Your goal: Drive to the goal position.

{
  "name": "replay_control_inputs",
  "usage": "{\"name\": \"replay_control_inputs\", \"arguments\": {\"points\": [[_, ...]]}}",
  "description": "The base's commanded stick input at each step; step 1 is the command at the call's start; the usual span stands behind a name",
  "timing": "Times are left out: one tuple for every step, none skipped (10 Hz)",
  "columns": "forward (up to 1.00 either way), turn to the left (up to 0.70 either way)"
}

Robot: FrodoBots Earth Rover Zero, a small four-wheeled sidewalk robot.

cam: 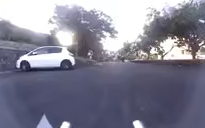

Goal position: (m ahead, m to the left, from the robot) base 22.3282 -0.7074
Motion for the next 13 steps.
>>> {"name": "replay_control_inputs", "arguments": {"points": [[0.5,-0.24],[0.5,-0.02],[0.5,0.0],[0.5,0.0],[0.5,0.0],[0.5,-0.49],[0.5,-0.31],[0.5,-0.12],[0.5,0.0],[0.5,-0.03],[0.5,-0.34],[0.5,-0.31],[0.5,0.0]]}}
